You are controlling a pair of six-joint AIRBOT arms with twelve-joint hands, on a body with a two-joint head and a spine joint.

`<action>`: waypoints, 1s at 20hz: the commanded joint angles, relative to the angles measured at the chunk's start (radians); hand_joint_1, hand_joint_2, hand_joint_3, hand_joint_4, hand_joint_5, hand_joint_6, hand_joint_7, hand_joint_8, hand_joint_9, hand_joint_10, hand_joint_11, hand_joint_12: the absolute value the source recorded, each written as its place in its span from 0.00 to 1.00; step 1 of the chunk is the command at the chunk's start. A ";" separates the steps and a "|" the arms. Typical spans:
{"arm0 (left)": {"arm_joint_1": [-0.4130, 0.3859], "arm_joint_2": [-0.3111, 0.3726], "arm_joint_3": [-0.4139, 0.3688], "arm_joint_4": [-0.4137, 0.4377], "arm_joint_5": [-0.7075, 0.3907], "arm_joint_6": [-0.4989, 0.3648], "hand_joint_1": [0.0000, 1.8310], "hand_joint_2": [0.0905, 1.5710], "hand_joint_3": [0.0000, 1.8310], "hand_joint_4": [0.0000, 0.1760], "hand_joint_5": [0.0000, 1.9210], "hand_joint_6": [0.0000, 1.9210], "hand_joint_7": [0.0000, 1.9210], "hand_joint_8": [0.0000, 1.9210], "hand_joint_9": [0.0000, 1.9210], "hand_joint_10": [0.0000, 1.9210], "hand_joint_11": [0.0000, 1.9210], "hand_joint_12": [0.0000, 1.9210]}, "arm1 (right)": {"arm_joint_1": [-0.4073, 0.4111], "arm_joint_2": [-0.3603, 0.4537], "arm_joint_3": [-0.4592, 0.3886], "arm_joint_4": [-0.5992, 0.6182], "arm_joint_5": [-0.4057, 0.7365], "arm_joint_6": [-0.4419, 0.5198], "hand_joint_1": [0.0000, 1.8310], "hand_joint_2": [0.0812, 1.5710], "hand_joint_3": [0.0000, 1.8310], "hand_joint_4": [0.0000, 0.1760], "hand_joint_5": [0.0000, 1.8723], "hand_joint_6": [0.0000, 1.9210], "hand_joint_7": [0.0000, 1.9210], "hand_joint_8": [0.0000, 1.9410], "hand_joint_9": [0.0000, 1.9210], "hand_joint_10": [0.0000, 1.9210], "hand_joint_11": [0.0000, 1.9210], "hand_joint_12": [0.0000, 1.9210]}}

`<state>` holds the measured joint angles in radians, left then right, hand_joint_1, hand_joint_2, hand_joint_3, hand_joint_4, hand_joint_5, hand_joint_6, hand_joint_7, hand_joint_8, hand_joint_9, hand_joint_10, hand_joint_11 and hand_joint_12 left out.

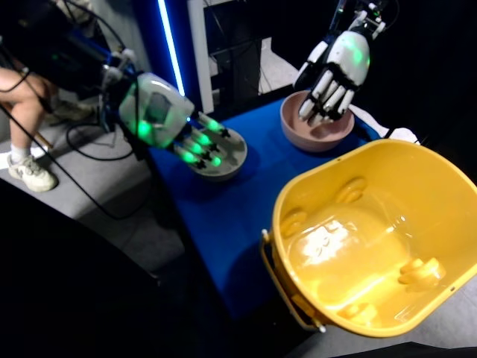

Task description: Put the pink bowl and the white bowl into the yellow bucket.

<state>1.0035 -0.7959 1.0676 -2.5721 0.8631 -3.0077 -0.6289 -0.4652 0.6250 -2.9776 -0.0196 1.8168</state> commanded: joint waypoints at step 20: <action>0.090 -0.099 0.041 -0.184 0.126 -0.008 0.41 0.66 0.00 0.00 0.26 0.00 0.26 0.00 0.14 0.27 0.00 0.76 | -0.115 -0.222 0.134 -0.034 -0.125 -0.014 0.40 0.60 0.00 0.00 0.30 0.01 0.28 0.01 0.26 0.02 0.00 0.67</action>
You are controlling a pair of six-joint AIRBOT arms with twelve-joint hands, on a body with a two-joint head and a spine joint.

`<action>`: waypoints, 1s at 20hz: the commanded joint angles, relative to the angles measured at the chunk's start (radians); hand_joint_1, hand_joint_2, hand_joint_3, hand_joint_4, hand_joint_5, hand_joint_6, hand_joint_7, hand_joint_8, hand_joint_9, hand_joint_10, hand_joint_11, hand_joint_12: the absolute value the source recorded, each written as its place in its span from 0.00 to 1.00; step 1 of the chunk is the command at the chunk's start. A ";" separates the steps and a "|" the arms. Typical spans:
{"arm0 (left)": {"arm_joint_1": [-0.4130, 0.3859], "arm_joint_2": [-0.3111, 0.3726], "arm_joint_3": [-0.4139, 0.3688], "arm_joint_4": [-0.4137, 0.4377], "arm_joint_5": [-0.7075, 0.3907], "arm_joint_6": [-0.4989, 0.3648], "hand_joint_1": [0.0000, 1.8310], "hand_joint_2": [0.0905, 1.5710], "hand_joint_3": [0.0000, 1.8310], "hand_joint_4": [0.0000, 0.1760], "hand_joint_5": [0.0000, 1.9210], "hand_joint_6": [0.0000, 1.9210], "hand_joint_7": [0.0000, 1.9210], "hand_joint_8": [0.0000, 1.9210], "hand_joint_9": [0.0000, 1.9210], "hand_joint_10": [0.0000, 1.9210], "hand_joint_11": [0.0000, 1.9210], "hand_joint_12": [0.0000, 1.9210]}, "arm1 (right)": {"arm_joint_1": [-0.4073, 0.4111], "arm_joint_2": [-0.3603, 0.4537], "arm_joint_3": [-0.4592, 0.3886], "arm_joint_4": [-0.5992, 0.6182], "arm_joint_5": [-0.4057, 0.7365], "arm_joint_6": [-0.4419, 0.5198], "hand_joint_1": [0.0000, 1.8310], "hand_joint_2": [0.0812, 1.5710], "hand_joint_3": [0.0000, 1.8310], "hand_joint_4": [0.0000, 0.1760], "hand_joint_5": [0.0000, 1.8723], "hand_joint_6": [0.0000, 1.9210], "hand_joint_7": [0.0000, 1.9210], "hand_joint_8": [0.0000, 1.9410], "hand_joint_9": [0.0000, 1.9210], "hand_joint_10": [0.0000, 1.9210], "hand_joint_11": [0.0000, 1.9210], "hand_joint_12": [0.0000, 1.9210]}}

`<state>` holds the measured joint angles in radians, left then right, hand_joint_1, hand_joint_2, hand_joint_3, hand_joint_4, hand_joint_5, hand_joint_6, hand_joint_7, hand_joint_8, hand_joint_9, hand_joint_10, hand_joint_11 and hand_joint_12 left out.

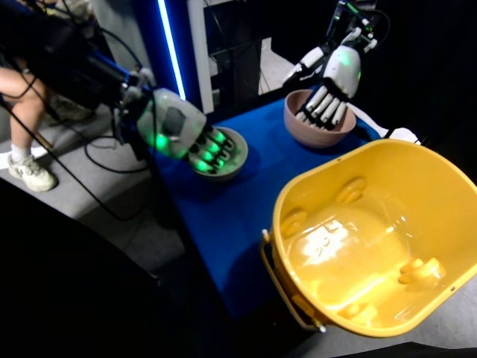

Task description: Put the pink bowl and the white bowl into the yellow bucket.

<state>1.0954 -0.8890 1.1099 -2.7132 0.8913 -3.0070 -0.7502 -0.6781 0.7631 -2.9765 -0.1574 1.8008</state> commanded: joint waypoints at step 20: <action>0.088 0.114 -0.102 -0.284 0.377 0.167 0.73 0.77 0.00 0.00 0.34 0.66 0.41 0.72 0.38 0.79 0.27 0.79 | -0.143 0.046 -0.091 -0.005 -0.461 0.187 0.81 0.70 0.00 0.00 0.46 0.56 0.45 0.50 0.51 0.56 0.45 0.81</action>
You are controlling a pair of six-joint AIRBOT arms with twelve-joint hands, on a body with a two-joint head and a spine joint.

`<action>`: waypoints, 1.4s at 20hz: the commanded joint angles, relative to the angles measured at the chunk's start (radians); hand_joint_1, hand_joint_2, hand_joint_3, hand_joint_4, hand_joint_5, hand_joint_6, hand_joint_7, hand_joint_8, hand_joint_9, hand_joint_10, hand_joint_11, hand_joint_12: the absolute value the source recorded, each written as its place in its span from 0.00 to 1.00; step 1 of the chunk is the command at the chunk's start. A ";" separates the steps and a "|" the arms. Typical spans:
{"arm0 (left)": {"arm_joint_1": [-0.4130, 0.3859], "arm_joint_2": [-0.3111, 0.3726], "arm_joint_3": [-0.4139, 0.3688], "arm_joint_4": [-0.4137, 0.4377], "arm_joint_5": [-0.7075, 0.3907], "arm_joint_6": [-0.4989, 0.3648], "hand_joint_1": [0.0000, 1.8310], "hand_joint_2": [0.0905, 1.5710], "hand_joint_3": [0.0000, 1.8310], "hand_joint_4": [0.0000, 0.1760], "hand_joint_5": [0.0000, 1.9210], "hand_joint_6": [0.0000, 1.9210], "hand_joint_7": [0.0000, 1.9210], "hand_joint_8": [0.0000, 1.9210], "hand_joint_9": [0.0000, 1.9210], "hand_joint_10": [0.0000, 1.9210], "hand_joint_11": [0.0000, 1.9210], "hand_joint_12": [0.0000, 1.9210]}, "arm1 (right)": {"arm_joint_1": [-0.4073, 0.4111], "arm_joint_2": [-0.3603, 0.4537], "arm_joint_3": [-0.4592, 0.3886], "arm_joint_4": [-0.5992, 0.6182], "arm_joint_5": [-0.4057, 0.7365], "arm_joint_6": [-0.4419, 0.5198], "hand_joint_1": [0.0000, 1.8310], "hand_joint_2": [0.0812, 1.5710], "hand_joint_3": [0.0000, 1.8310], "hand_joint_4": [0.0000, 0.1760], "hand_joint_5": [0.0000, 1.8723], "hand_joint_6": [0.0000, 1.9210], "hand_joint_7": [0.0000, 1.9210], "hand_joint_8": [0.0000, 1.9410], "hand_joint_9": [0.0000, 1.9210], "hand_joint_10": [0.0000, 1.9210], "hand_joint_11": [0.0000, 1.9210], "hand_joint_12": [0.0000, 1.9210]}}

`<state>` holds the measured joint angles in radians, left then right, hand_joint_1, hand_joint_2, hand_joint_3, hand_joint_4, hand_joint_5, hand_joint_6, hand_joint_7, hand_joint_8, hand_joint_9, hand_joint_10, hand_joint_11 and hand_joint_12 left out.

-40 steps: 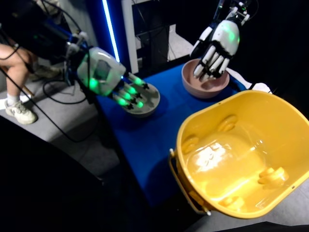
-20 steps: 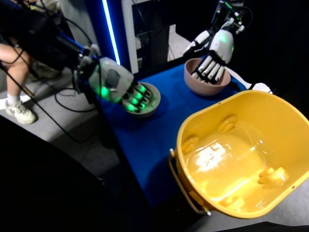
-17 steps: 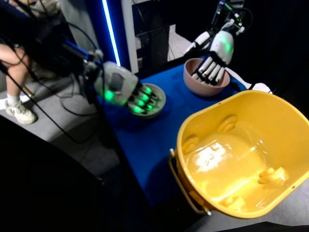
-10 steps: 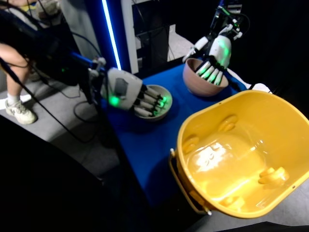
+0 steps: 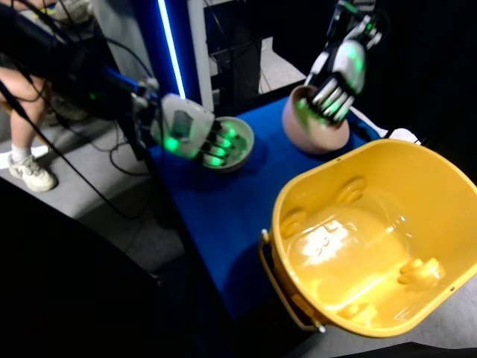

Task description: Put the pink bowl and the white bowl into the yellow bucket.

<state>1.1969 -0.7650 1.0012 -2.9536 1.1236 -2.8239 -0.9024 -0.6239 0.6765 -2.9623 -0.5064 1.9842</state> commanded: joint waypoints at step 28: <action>-0.353 0.107 0.044 -0.058 0.207 0.166 0.75 0.72 0.00 0.00 0.41 0.59 0.46 0.58 0.46 0.70 0.36 0.78 | 0.532 -0.046 0.076 -0.050 -0.235 -0.111 0.81 0.71 0.00 0.00 0.47 0.64 0.43 0.57 0.46 0.58 0.37 0.80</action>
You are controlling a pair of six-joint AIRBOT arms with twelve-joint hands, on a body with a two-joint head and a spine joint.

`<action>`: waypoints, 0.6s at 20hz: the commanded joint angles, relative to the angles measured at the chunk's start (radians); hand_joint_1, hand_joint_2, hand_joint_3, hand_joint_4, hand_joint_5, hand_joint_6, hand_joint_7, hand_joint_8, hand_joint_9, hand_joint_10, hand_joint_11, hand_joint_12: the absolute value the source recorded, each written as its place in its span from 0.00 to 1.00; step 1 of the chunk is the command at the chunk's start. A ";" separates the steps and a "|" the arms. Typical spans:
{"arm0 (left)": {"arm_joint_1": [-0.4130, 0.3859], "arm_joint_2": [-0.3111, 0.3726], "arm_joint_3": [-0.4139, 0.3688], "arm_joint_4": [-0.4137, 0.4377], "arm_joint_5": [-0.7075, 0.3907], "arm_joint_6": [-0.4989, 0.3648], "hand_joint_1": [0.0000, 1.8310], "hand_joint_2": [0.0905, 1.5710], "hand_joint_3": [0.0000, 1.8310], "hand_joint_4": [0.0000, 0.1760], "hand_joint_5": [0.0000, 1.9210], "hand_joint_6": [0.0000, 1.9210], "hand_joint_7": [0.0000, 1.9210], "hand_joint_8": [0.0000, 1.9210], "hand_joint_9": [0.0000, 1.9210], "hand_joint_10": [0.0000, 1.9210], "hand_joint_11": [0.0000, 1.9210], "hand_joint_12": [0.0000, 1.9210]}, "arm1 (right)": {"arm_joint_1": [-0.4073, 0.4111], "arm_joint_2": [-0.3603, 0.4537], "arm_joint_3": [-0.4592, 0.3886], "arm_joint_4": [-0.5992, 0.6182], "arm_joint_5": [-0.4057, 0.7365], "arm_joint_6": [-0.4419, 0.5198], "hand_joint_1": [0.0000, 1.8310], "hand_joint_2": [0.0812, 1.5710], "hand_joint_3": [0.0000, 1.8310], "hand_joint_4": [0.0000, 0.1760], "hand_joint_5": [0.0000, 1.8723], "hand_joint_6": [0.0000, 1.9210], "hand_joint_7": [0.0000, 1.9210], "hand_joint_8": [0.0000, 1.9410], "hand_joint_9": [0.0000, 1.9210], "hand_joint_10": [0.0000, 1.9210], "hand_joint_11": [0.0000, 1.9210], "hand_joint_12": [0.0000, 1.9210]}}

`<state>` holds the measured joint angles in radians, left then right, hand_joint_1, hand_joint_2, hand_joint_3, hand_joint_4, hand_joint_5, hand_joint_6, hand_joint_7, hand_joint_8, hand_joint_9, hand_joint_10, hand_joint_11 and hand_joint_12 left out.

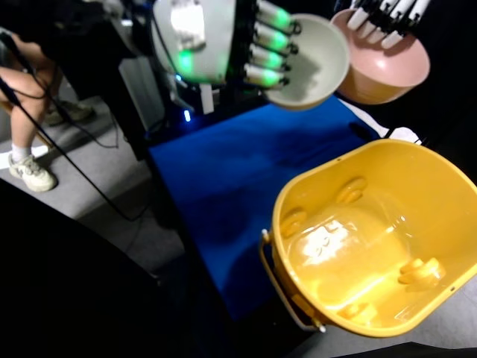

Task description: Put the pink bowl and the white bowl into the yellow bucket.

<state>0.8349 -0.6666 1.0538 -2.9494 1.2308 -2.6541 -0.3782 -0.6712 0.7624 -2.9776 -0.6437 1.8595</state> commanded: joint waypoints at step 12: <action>-0.502 -0.273 0.286 0.249 -0.362 -0.135 0.74 0.71 0.00 0.00 0.42 0.53 0.49 0.59 0.51 0.70 0.44 0.84 | 0.172 -0.185 0.344 -0.034 0.072 -0.005 0.81 0.75 0.00 0.00 0.36 0.73 0.40 0.64 0.43 0.67 0.29 0.88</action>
<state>0.3435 -0.9443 1.3434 -2.6400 0.7940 -2.7865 -0.2317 -0.8677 1.1191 -2.9776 -0.4706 1.8496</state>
